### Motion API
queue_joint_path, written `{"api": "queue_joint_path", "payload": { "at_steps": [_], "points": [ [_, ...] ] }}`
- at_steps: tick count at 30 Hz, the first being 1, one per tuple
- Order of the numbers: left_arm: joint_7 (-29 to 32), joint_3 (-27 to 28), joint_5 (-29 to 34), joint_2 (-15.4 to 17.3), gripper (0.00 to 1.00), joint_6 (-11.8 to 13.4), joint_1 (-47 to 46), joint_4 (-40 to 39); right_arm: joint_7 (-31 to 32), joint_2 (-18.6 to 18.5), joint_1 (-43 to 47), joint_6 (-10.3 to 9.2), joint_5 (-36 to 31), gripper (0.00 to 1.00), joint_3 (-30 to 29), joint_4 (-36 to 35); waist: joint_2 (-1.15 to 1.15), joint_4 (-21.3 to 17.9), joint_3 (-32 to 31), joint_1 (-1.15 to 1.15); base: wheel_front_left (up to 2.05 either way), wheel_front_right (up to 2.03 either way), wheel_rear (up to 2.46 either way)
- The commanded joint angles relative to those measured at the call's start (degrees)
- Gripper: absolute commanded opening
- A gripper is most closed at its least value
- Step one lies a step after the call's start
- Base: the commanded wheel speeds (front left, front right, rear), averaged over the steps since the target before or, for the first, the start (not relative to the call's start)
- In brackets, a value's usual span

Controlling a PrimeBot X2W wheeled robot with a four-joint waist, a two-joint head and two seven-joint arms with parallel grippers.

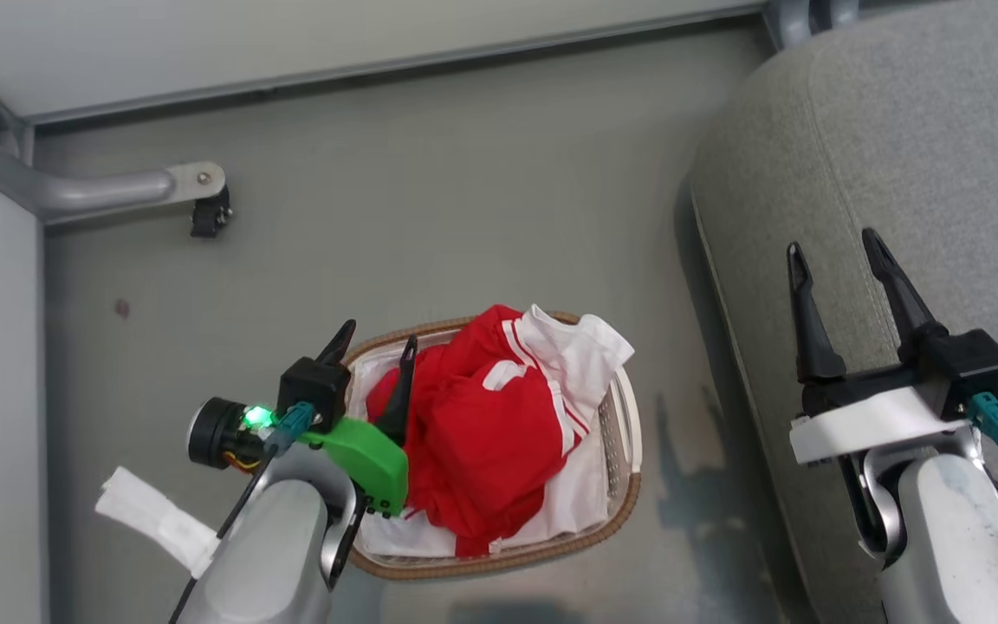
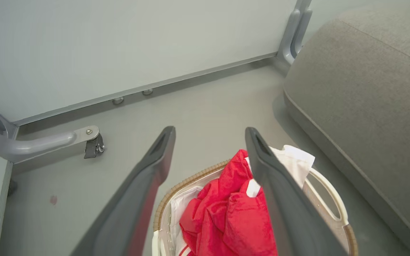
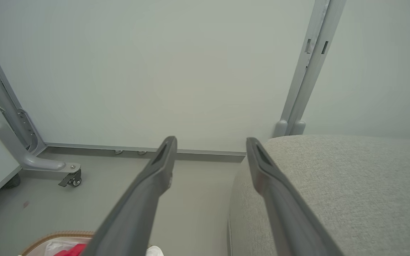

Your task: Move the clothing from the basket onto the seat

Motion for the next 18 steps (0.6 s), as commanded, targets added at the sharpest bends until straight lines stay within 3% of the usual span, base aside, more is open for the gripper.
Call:
{"api": "queue_joint_path", "payload": {
  "at_steps": [1, 9, 18],
  "points": [
    [0.0, -1.2, 0.5, 0.4, 1.0, -0.3, -2.8, 2.8, -0.3, -0.2, -1.7, 0.0, 0.8, 1.0, 0.4, -0.4, 0.0, -5.0, 9.4, 0.0, 0.0, 0.0, 0.0],
    [1.4, -10.9, -2.6, 0.9, 1.0, -0.4, -12.5, 16.4, -0.3, -0.2, -6.1, 0.0, 3.3, 1.0, 2.1, -1.6, 0.0, -9.2, 18.5, 0.0, 0.0, 0.0, 0.0],
    [0.9, -14.2, -6.9, 3.2, 1.0, -0.4, -17.9, 23.7, -0.3, -0.2, -7.9, 0.0, 5.6, 1.0, 3.2, -2.2, 0.0, -11.8, 24.2, 0.0, 0.0, 0.0, 0.0]
  ]
}}
